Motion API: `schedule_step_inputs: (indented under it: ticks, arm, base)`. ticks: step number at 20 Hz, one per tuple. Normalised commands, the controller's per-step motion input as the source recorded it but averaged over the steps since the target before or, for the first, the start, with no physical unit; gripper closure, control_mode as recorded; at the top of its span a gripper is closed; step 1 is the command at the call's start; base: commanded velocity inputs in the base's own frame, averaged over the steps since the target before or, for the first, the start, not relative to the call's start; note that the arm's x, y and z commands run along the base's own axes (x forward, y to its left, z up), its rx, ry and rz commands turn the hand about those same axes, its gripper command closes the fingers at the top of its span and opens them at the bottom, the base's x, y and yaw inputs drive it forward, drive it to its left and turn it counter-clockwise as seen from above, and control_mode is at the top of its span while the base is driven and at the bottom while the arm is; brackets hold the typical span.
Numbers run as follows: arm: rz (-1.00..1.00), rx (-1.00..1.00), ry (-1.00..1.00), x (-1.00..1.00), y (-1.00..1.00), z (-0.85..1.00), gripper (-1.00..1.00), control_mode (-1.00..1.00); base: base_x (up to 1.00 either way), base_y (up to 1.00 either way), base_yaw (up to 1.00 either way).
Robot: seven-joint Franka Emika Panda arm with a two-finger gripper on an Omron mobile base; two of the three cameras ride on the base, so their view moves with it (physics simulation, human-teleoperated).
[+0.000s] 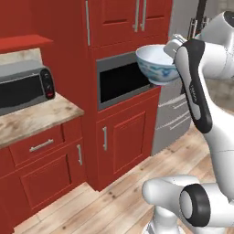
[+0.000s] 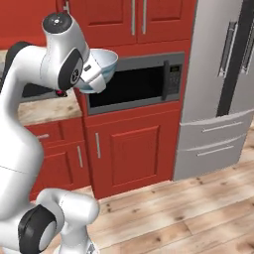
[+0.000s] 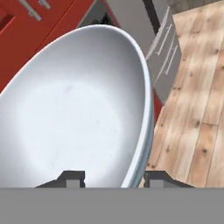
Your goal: Pick up the bowls from the cabinet and place each bowl in front of a stool on the dining counter.
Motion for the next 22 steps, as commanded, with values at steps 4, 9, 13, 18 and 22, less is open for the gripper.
schedule_step_inputs:
  ticks: [4, 9, 13, 18, 22]
  arm:
    - [0.00, 0.00, 0.00, 0.00, 0.00, 0.00, 1.00, 1.00]
    - [0.00, 0.00, 0.00, 0.00, 0.00, 0.00, 1.00, 1.00]
    - [0.00, 0.00, 0.00, 0.00, 0.00, 0.00, 1.00, 1.00]
    - [0.00, 0.00, 0.00, 0.00, 0.00, 0.00, 1.00, 1.00]
    - [0.00, 0.00, 0.00, 0.00, 0.00, 0.00, 1.00, 1.00]
  base:
    - [-0.26, -0.19, -0.56]
    - [-0.23, -0.16, -0.58]
    - [-0.38, -0.15, -0.55]
    - [-0.64, -0.08, -0.51]
    - [-0.71, -0.08, -0.51]
